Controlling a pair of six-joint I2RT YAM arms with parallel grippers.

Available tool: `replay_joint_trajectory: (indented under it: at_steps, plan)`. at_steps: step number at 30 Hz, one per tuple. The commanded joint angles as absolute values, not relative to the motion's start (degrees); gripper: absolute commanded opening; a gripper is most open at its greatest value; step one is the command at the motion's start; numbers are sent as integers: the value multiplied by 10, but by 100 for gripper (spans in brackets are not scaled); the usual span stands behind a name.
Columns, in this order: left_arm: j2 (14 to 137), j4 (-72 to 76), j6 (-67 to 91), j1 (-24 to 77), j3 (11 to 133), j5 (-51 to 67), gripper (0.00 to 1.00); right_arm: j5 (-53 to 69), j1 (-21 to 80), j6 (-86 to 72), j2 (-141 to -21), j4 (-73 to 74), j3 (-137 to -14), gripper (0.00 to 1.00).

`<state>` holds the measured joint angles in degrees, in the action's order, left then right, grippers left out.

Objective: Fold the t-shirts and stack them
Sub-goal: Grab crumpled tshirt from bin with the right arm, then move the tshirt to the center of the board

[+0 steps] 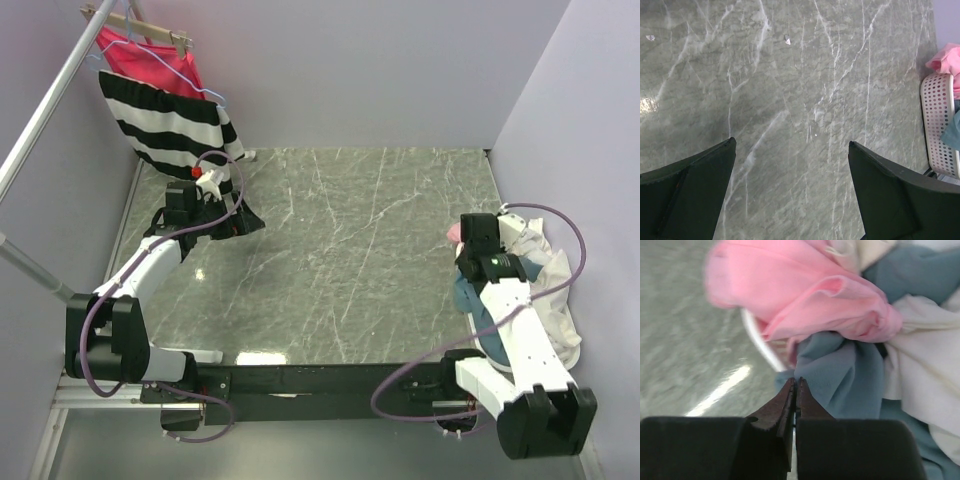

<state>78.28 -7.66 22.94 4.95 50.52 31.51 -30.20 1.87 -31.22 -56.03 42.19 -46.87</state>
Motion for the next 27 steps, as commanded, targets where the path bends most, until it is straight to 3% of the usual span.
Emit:
replay_joint_trajectory:
  at_steps: [1,11,20,27]
  plan:
    - [780,-68,213,52,526,307,99,-219,48,-273,-465,367,-536,0]
    - [752,-4,265,55,499,282,99,12,65,-205,-417,290,-746,0]
    - [753,30,294,56,497,282,99,127,65,-197,-513,251,-960,0]
    - [750,41,308,56,490,262,99,334,66,-252,-621,198,-1103,0]
